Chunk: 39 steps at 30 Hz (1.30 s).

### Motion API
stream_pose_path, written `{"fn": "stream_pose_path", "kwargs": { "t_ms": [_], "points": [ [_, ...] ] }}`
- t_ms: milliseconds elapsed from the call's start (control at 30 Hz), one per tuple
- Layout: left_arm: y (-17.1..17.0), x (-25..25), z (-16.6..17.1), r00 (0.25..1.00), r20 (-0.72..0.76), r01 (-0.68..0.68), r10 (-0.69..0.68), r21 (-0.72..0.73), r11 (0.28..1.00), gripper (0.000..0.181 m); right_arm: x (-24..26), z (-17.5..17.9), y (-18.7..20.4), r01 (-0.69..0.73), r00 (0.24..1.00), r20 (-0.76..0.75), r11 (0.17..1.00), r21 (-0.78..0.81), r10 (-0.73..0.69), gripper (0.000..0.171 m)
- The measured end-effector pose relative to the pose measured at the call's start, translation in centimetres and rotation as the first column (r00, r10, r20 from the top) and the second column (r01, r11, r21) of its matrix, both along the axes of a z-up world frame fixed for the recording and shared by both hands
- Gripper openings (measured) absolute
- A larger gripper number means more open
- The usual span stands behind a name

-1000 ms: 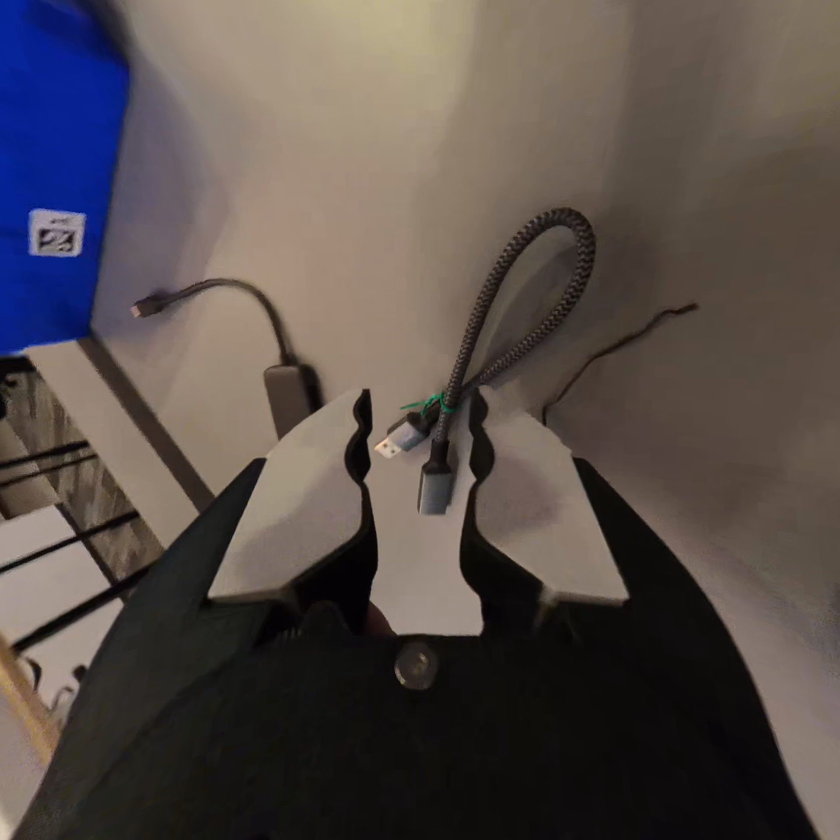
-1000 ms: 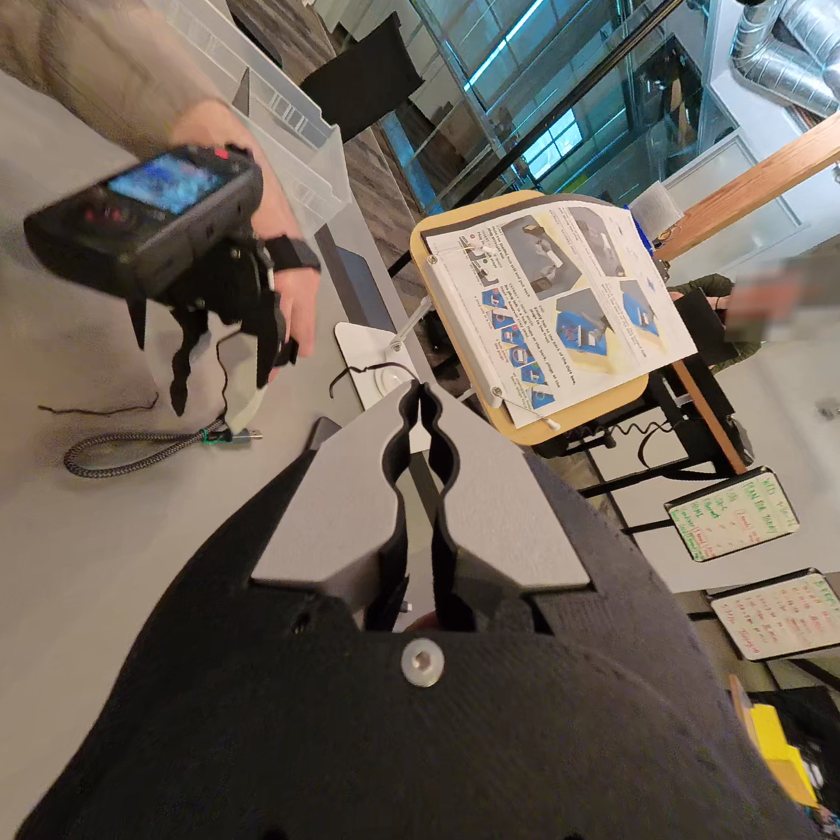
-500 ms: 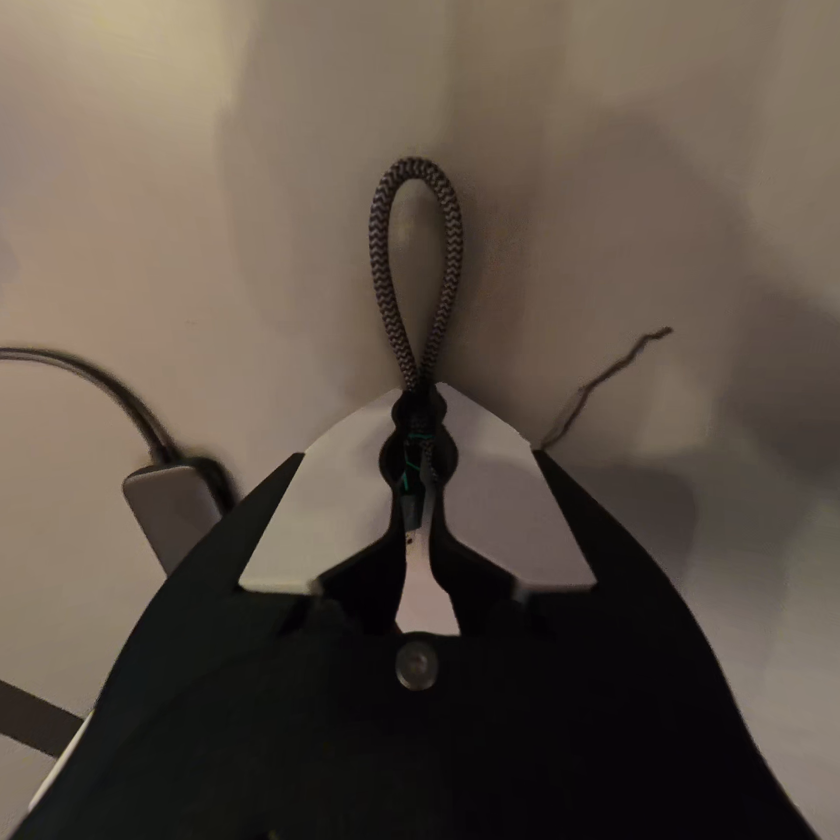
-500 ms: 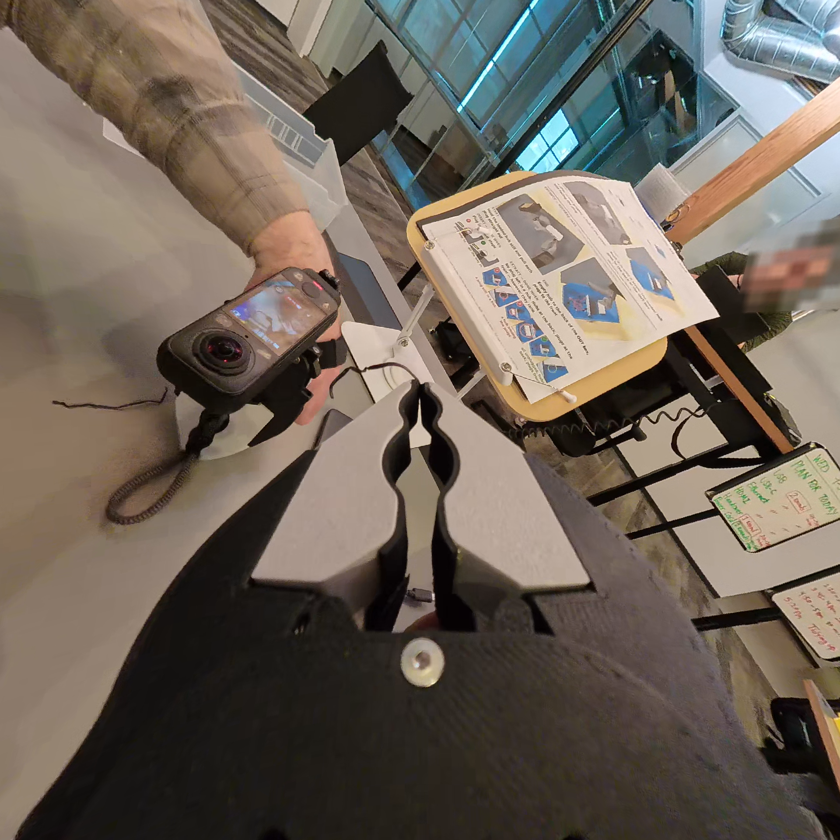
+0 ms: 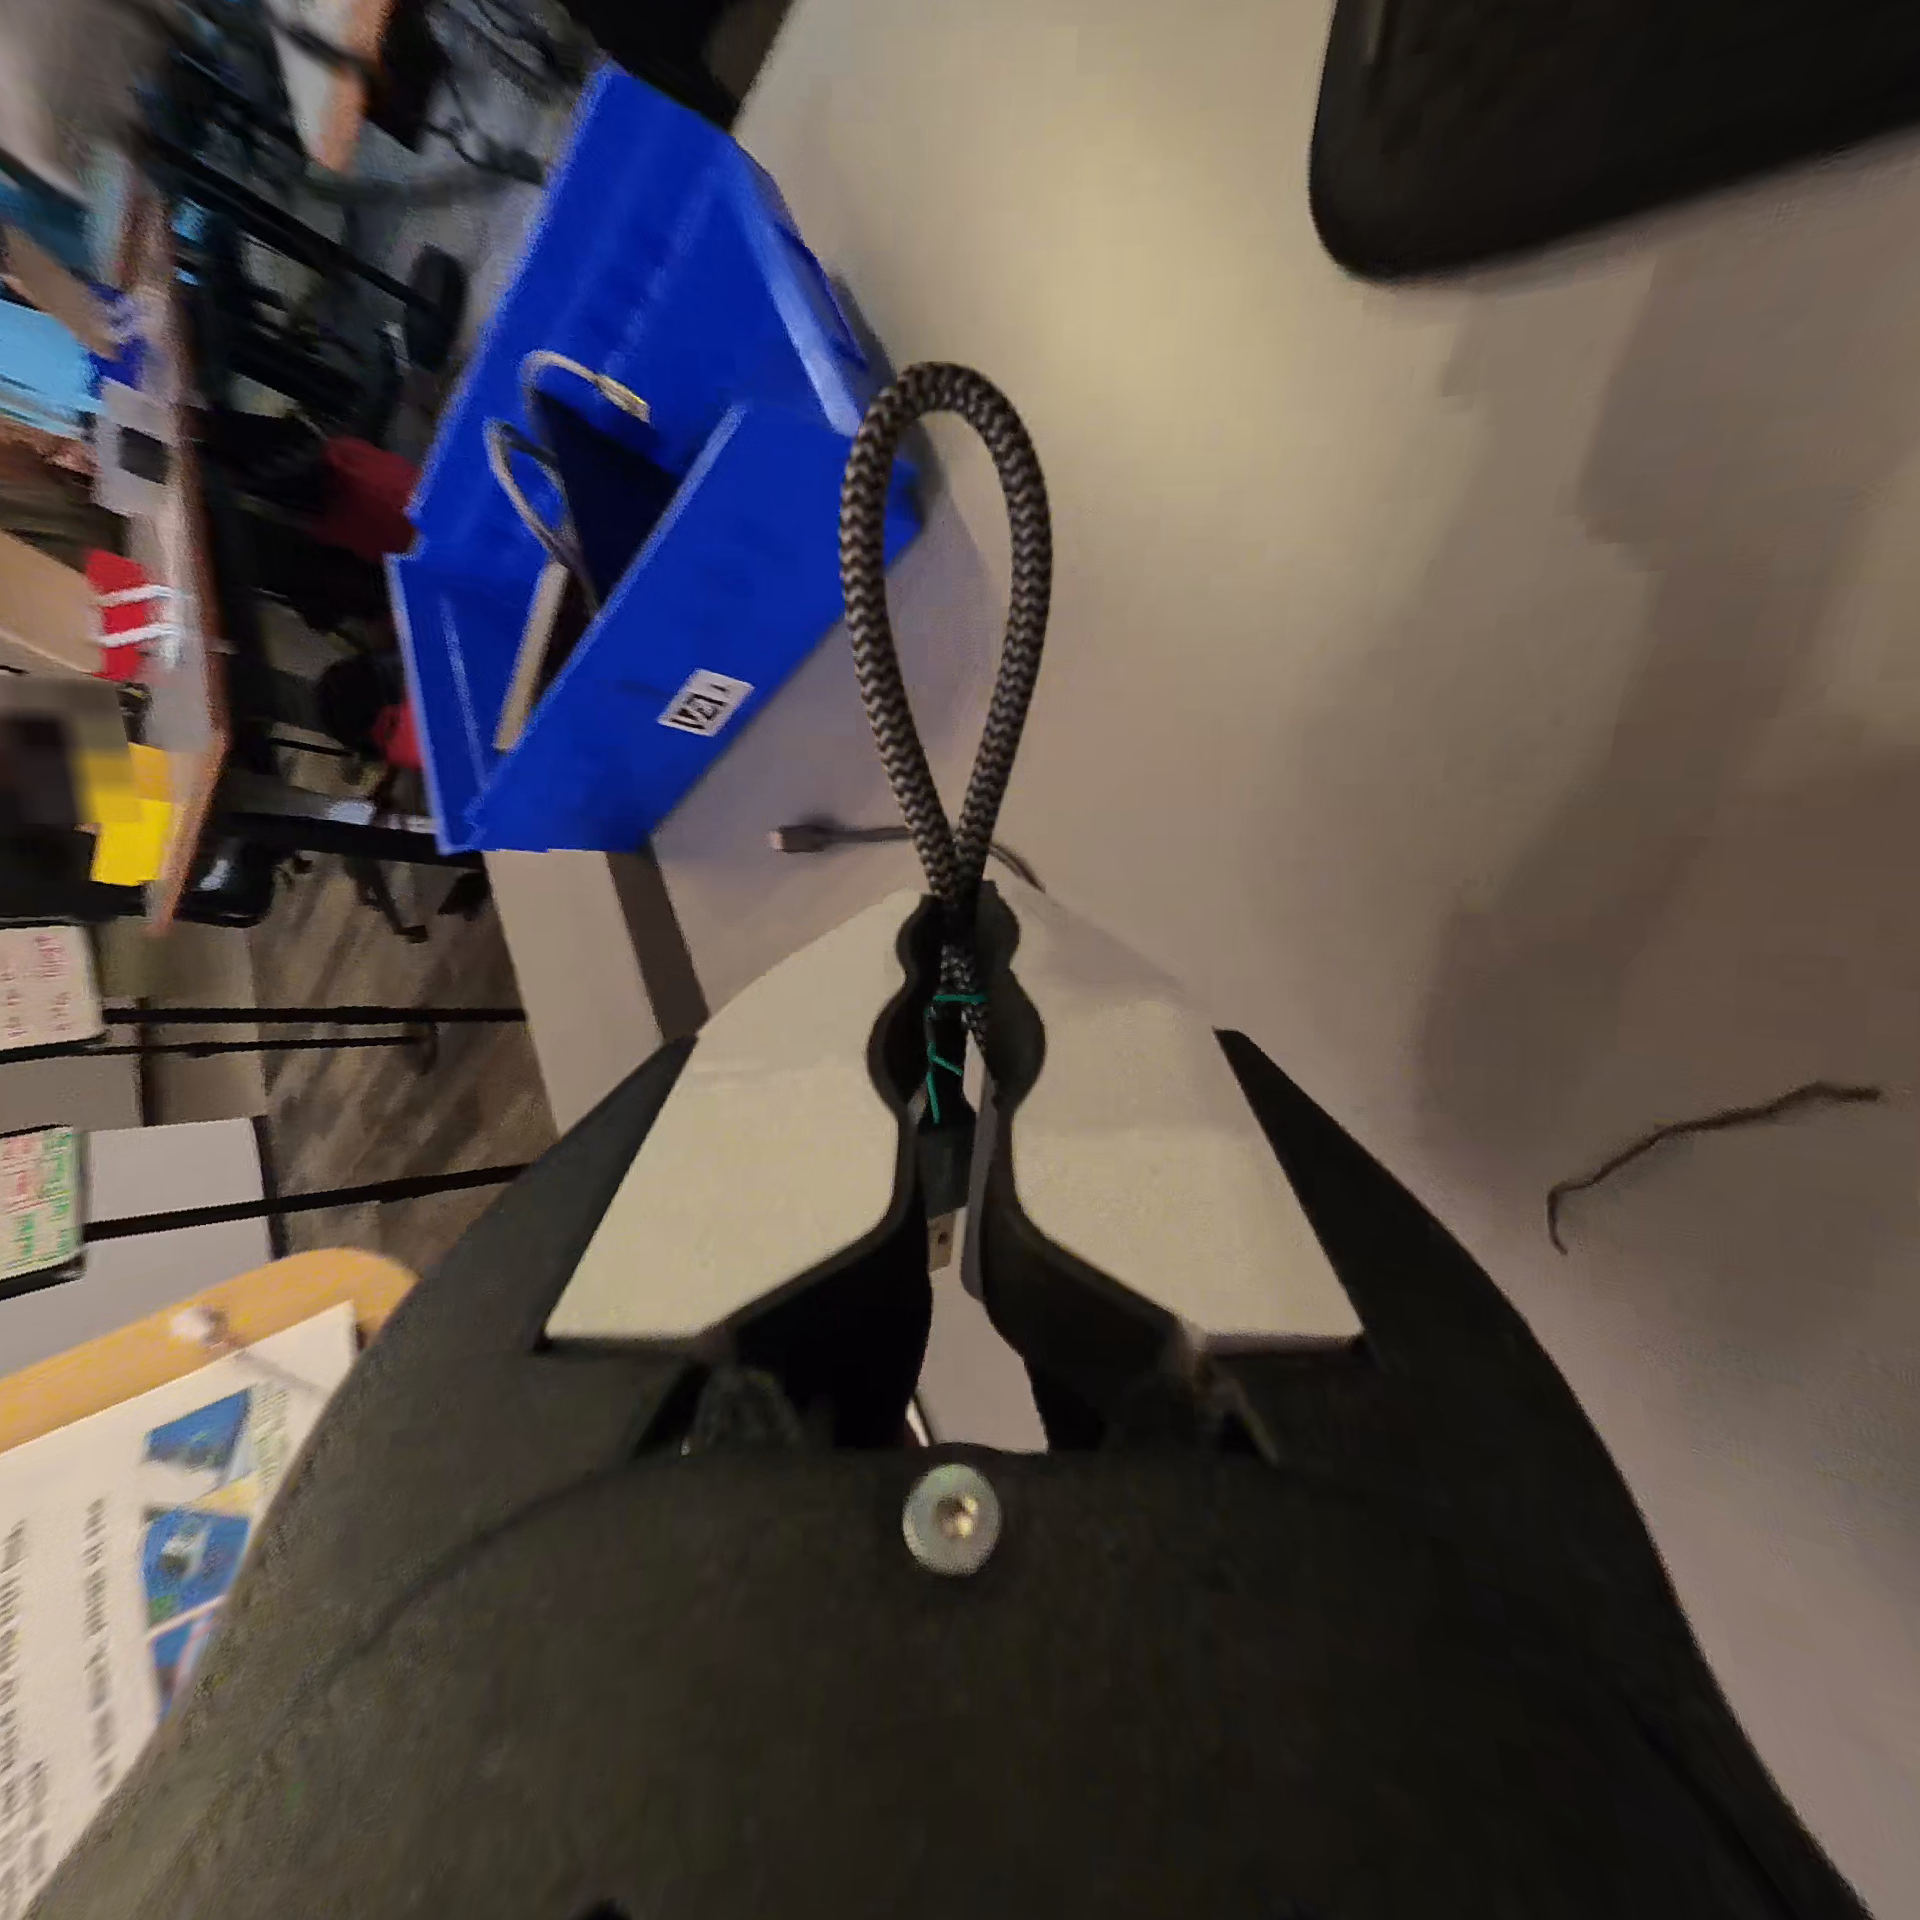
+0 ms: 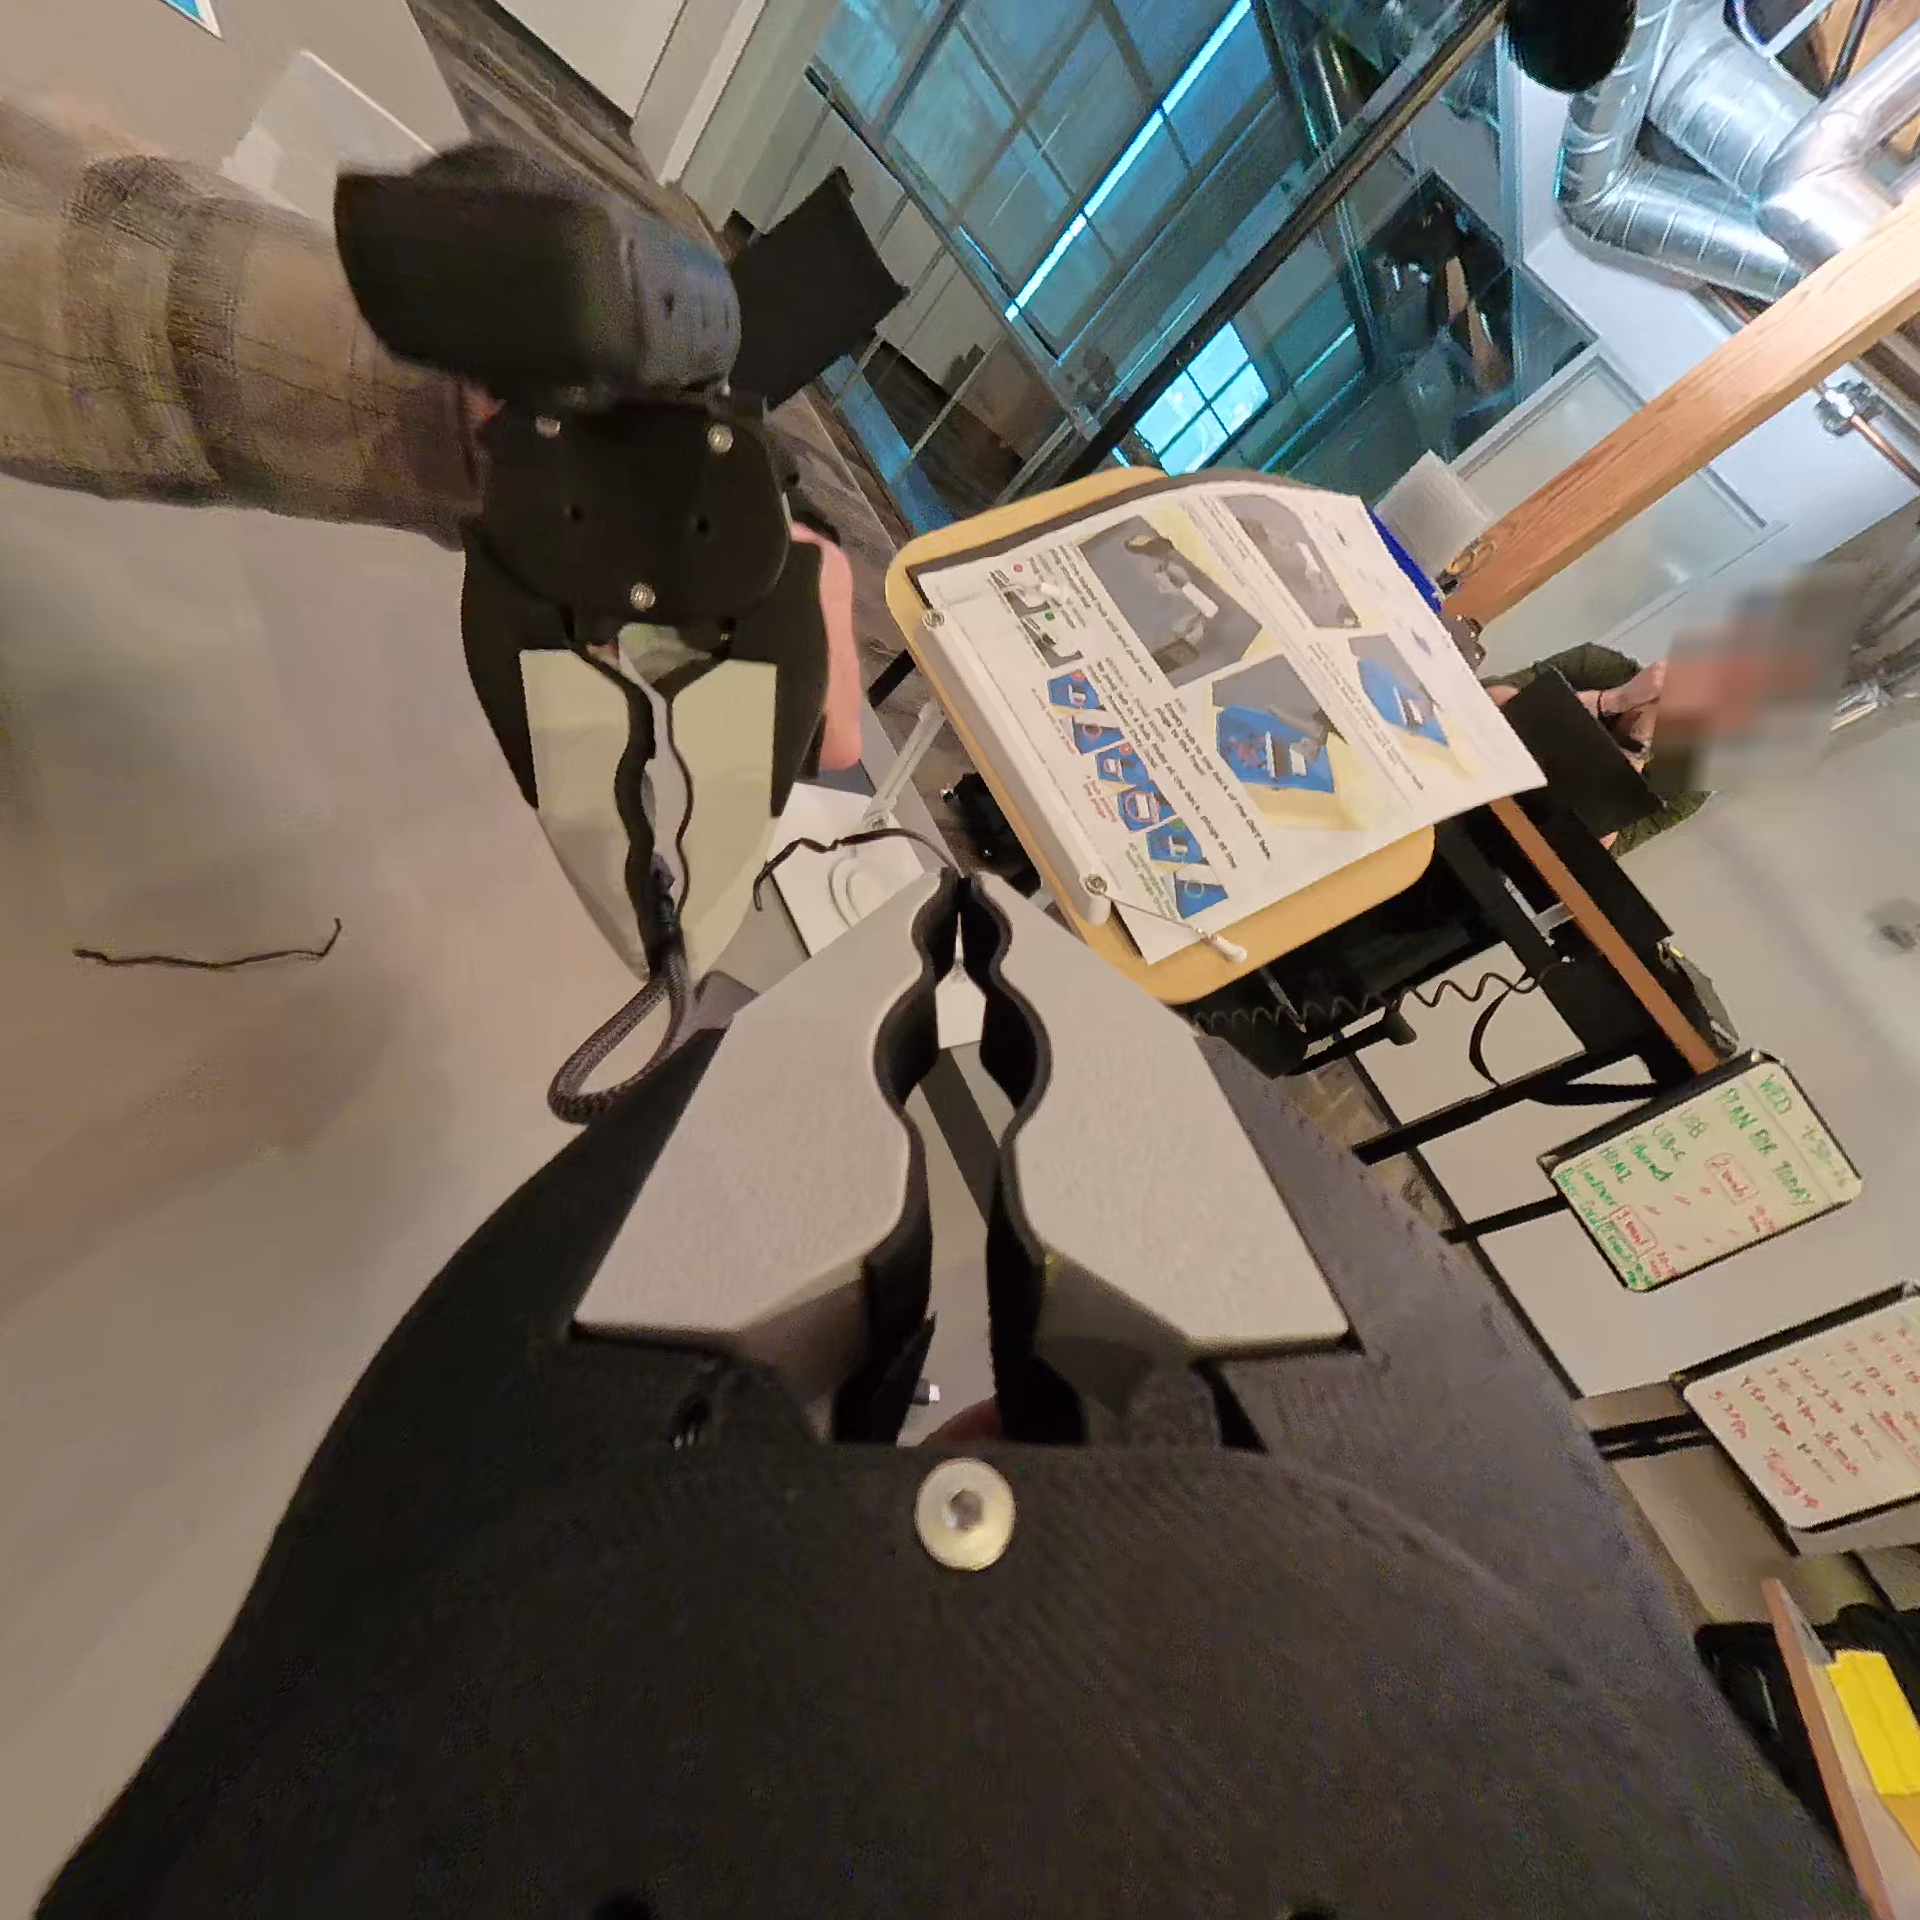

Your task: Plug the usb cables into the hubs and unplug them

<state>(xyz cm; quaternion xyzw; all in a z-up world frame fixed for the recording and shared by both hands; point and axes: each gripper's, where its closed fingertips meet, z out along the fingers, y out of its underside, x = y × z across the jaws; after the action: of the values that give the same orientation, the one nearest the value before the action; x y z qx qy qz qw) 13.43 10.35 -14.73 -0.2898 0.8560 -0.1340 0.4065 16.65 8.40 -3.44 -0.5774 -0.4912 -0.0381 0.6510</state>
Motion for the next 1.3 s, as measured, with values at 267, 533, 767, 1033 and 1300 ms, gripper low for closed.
{"fn": "stream_pose_path", "kwargs": {
  "t_ms": [267,533,767,1033,1300],
  "points": [
    [-1.5,-1.2,5.0,0.979,0.202,-0.023,-0.009,0.16,0.987,0.006,-3.1,0.8,-0.9,-0.048,0.994,0.099,0.998,0.051,0.043,0.0],
    [-2.4,-2.0,7.7,0.953,0.3,-0.02,-0.04,0.196,0.98,0.007,-4.7,1.5,-1.4,-0.069,0.976,0.212,0.992,0.102,0.046,0.0],
    [-2.7,-2.8,9.5,0.933,0.356,-0.038,-0.05,0.235,0.971,0.006,-5.7,1.8,-1.8,-0.116,0.964,0.246,0.991,0.065,0.097,0.0],
    [-3.5,-3.7,11.2,0.914,0.4,-0.065,-0.063,0.299,0.952,0.006,-6.9,2.2,-2.8,-0.177,0.94,0.295,0.984,-0.005,0.171,0.0],
    [-4.0,-4.3,12.6,0.892,0.445,-0.087,-0.079,0.342,0.935,0.006,-7.6,3.2,-3.4,-0.192,0.921,0.341,0.981,-0.019,0.186,0.0]
  ]
}}
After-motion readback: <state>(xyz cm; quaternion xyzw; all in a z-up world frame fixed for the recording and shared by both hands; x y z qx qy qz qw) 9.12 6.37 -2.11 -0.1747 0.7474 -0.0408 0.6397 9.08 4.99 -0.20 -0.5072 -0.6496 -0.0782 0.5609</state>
